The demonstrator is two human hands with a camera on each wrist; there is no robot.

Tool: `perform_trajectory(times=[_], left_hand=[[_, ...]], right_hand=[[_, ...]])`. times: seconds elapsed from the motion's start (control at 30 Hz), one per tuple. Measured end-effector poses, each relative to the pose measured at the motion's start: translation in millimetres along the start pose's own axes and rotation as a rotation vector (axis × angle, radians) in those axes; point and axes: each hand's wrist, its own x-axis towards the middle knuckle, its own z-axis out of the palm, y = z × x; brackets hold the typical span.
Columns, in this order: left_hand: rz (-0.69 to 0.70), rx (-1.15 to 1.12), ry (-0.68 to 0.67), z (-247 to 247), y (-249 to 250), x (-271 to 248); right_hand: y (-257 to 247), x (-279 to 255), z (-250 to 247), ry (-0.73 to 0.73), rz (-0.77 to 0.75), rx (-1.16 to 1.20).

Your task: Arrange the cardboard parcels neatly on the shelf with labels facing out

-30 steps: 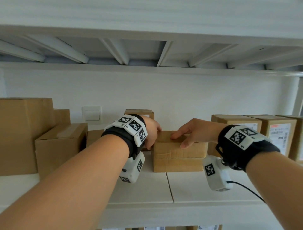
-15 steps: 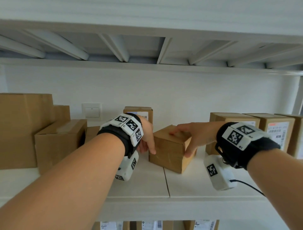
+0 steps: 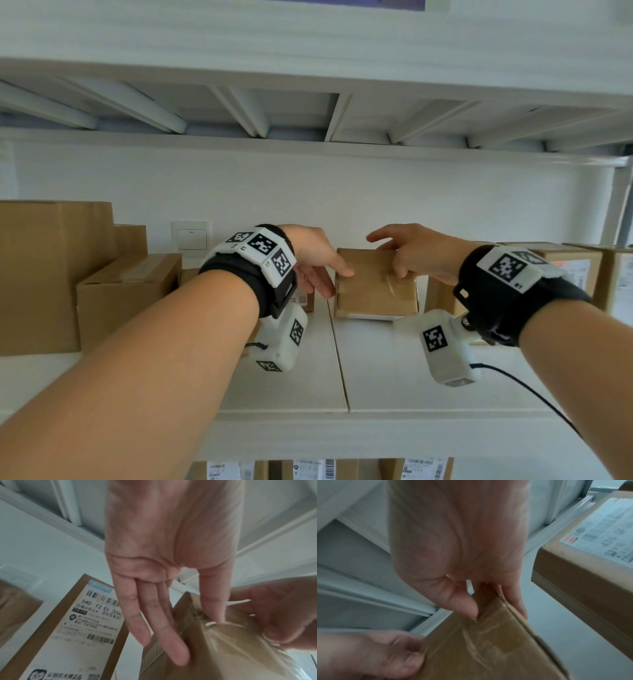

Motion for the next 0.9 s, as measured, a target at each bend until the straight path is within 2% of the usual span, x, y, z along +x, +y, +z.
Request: perform_trajectory(times=[0.23,0.33,0.57,0.77,0.9], left_hand=[[0.080,-0.076,0.222,-1,5,-4],[0.085,-0.118,0.300,-3,7,-3],[0.092,-0.114,0.324,-2,10,-5],[0.105,-0.092,0.209,6,17,-8],[0.170,0.147,0.254,11,22,-3]], right_hand=[[-1,-3,-5,0.106,-0.044,0.123],[-4,-6,-6,0.113,-0.080,0.096],[4,-4,-5,0.091,-0.097,0.034],[16,1,-3,0.151,-0.123,-0.152],[17,1,-6,0.137,-0.161,-0.246]])
